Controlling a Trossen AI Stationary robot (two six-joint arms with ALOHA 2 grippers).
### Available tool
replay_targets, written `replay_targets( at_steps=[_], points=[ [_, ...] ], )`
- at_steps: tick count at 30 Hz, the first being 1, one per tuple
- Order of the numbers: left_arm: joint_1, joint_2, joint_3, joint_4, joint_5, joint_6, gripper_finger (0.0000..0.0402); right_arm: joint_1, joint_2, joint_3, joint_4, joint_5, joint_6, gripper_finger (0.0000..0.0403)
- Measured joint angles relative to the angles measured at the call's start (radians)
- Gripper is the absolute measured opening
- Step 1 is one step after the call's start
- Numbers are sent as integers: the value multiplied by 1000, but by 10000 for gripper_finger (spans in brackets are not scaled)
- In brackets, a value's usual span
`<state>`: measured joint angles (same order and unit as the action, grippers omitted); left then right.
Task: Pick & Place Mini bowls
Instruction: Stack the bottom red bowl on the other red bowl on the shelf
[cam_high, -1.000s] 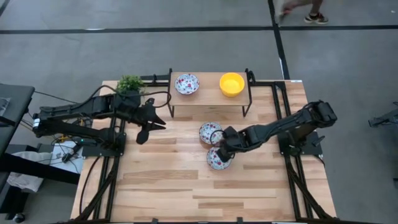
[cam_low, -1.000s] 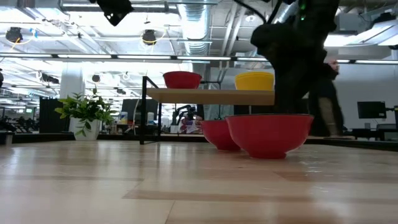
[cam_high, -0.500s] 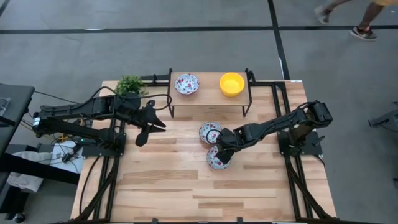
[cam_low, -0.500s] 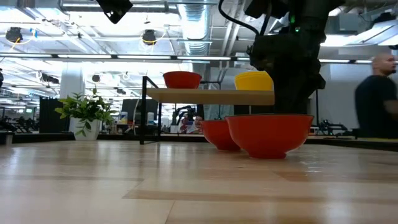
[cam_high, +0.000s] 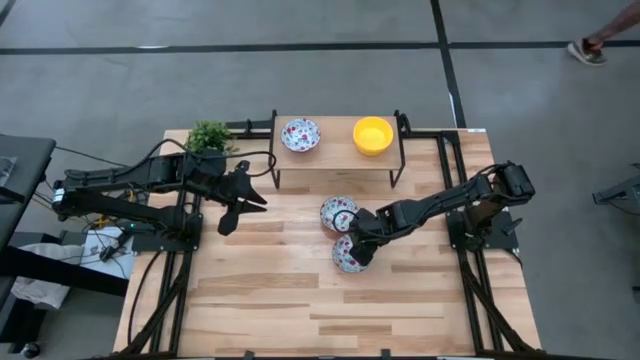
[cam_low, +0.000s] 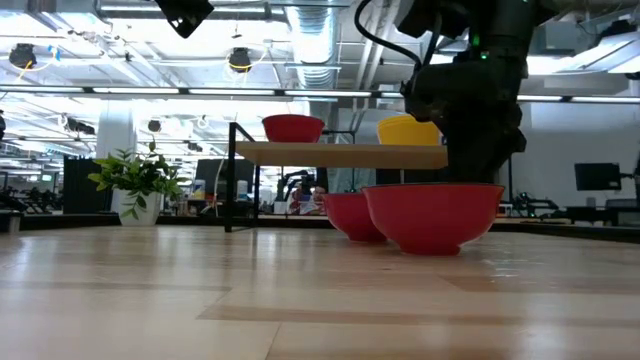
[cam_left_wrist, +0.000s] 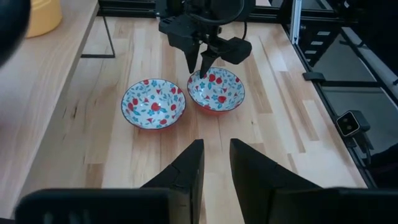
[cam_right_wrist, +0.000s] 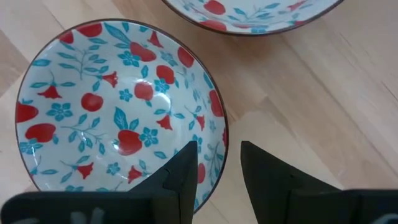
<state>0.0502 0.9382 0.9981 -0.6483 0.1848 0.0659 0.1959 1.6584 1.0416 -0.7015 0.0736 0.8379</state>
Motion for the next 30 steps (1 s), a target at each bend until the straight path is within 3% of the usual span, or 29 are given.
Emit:
replay_targets(
  at_steps=[6,17,23,30],
  points=[
    [0,0,0,0,0,0,76,0,0,0,3,-22,-1,99],
    [0,0,0,-1,0,0,76,6,-2,0,13,-51,-2,10],
    [0,0,0,-1,0,0,76,6,-2,0,18,-63,2,4],
    [0,0,0,-2,0,0,76,4,-3,1,111,-183,-1,1]
  ],
)
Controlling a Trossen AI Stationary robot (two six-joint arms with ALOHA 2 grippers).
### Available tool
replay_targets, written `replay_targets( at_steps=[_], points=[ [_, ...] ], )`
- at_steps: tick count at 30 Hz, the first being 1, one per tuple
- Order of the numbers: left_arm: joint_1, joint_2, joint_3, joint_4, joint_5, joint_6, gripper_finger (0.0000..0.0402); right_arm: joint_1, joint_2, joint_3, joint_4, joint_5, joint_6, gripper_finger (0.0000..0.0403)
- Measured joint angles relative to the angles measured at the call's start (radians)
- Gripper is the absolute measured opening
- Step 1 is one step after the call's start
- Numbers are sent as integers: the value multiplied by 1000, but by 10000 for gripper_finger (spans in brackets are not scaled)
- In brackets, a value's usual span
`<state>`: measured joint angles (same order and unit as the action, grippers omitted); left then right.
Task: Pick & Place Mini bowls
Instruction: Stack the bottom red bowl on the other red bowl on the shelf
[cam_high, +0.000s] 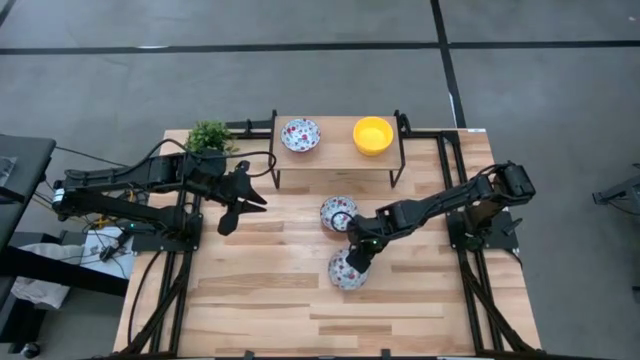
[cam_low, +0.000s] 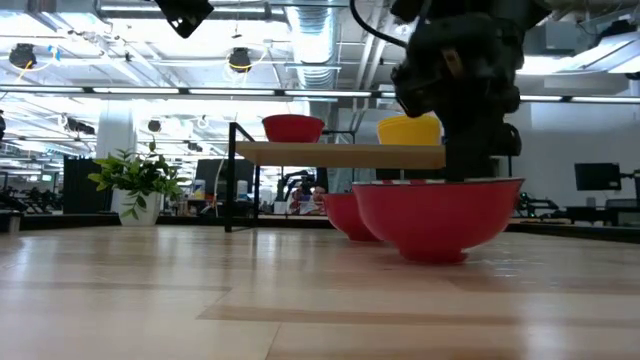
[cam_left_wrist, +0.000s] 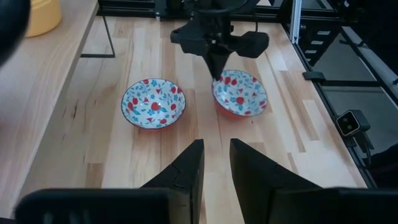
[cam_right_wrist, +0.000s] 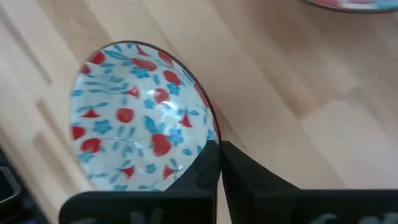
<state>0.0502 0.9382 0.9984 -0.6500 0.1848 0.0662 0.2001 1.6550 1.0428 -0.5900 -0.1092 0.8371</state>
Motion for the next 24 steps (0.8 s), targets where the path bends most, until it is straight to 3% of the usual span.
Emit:
replay_targets(
  at_steps=[11,24],
  points=[
    [0,0,0,-7,0,0,76,-21,0,153,-34,-31,-90,0],
    [0,-1,0,-24,0,-2,76,-134,0,389,-168,-50,-208,0]
  ],
)
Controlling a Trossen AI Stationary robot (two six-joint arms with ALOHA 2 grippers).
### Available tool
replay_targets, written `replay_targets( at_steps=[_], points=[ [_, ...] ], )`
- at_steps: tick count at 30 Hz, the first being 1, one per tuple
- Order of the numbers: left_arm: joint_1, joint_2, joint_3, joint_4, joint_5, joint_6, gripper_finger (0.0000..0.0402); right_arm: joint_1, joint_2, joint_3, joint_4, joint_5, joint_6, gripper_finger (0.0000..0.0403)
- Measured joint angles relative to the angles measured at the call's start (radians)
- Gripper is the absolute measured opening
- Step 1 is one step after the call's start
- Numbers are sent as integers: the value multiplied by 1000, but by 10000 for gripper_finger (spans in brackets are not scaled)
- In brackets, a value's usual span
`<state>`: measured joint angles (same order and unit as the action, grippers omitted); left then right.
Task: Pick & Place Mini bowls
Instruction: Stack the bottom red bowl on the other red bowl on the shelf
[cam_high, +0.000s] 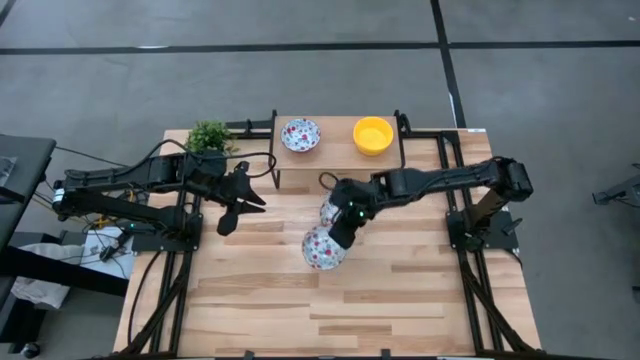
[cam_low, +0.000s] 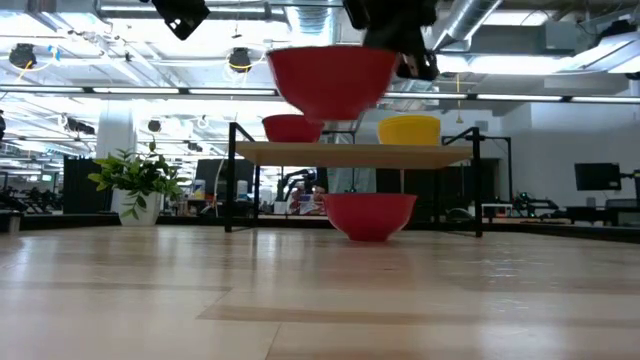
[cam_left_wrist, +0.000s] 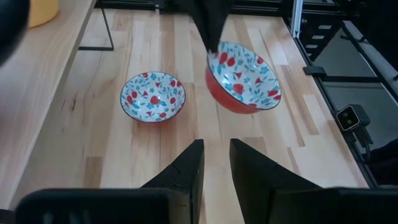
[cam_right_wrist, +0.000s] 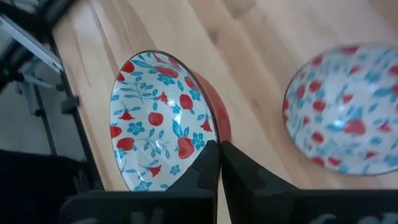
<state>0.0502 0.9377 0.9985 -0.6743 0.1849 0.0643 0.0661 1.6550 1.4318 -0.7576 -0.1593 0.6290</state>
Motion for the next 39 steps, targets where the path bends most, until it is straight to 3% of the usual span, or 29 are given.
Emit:
replay_targets(
  at_steps=[7,13,19,24,32,39],
  points=[
    [-8,0,0,2,0,136,76,-62,0,108,-22,-4,6,0],
    [-68,3,0,54,-39,455,76,-110,0,136,-19,-59,45,0],
    [-143,25,1,144,-228,769,76,-139,0,136,-12,-121,59,0],
    [-179,82,1,185,-247,998,76,-157,0,136,20,-185,74,0],
    [-211,178,1,253,-320,1165,76,-180,0,136,43,-219,78,0],
    [-220,193,1,264,-316,1191,76,-195,0,136,48,-236,77,0]
  ],
)
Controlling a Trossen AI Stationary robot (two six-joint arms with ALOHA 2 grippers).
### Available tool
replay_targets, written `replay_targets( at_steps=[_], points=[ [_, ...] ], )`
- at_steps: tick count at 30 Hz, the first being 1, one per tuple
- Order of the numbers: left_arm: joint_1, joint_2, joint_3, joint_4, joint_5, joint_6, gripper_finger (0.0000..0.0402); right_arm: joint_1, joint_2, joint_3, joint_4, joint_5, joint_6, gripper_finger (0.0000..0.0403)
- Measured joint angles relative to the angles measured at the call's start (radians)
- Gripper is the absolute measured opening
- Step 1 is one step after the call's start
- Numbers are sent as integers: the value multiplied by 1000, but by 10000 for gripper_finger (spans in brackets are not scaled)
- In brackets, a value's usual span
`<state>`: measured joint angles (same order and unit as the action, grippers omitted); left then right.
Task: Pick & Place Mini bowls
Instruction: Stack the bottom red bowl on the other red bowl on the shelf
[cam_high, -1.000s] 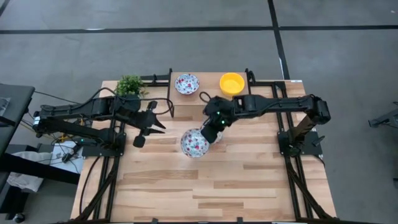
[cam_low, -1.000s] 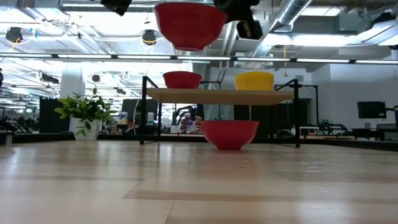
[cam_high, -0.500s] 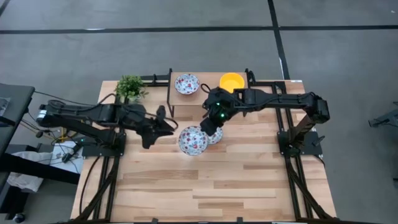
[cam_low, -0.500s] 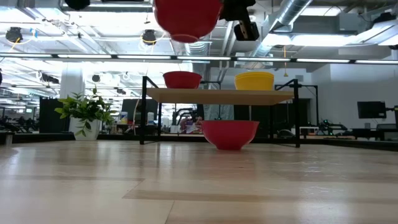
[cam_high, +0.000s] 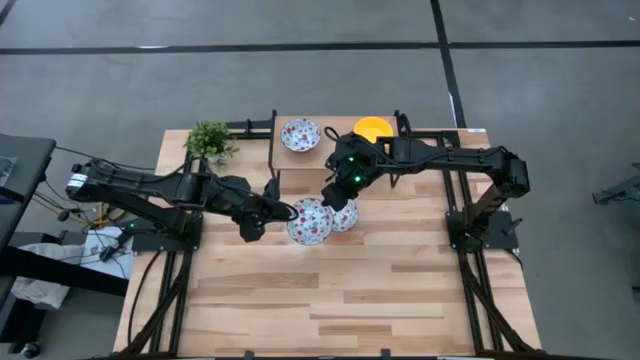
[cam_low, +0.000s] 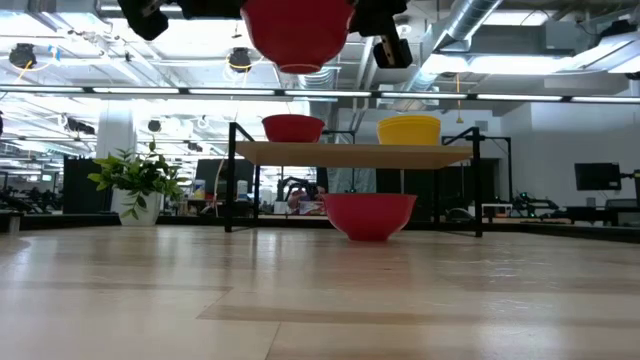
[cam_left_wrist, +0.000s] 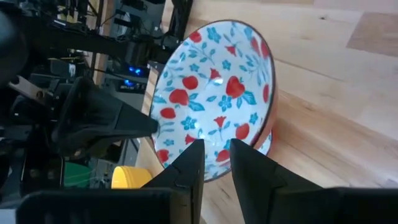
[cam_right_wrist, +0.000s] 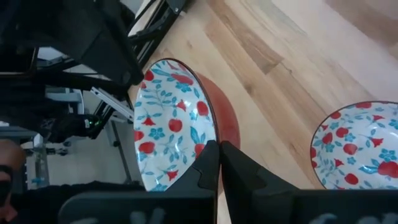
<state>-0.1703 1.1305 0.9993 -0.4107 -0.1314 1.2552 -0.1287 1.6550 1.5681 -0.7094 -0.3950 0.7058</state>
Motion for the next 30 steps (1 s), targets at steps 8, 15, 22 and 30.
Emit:
replay_targets(
  at_steps=[8,15,22,30],
  points=[
    [-13,0,0,-18,-47,-2,76,1,0,0,-1,-29,-7,0],
    [-46,0,0,-30,-86,-2,76,-13,0,0,-1,-29,-9,0],
    [-53,0,0,-38,-87,-17,76,-19,9,2,-13,8,-34,1],
    [-59,0,0,-58,-86,-112,76,8,154,0,-86,32,-61,1]
  ],
)
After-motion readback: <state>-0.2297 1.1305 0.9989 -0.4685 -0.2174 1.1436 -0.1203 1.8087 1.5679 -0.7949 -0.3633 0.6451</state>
